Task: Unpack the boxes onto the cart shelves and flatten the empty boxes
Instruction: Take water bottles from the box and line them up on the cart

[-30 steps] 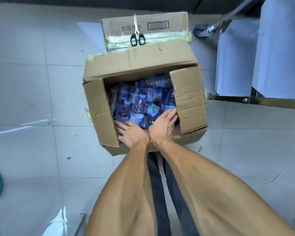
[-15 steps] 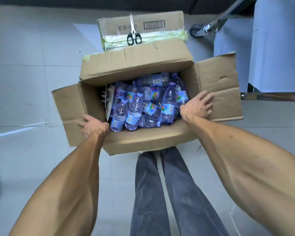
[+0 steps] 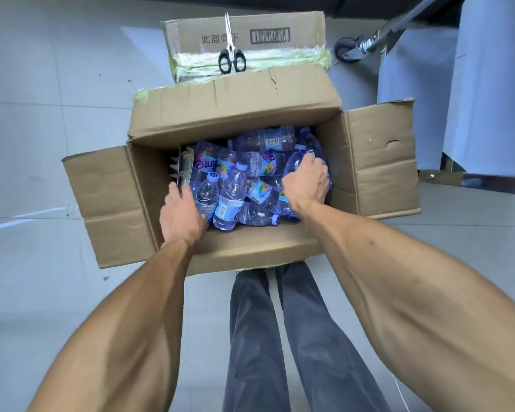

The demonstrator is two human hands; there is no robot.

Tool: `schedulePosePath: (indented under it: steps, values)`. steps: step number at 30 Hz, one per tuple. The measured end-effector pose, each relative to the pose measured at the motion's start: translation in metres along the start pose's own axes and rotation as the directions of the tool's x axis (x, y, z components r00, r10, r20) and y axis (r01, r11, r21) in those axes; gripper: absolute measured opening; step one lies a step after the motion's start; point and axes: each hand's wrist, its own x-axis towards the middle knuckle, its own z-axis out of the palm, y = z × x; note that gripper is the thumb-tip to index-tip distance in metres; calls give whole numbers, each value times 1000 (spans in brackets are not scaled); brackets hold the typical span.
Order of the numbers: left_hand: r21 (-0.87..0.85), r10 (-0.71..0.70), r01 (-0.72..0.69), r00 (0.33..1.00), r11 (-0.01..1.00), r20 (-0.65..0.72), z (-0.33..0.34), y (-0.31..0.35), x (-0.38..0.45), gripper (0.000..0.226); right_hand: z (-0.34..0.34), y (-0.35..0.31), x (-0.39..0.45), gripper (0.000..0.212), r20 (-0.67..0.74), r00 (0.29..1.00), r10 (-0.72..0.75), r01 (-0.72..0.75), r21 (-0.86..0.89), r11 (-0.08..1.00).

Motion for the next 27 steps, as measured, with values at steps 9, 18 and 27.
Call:
schedulePosePath:
  steps: [9, 18, 27]
  values:
    - [-405, -481, 523, 851, 750, 210, 34, 7, 115, 44, 99, -82, 0, 25, 369, 919, -136, 47, 241, 969]
    - [-484, -400, 423, 903, 766, 157, 85, -35, 152, 36, 177, -123, 3, 43, 107, 942, -317, 293, 190, 937]
    - [-465, -297, 299, 952, 834, 78, 69, -30, 112, 31, 171, -151, -20, 23, 92, 976, -196, 157, 322, 934]
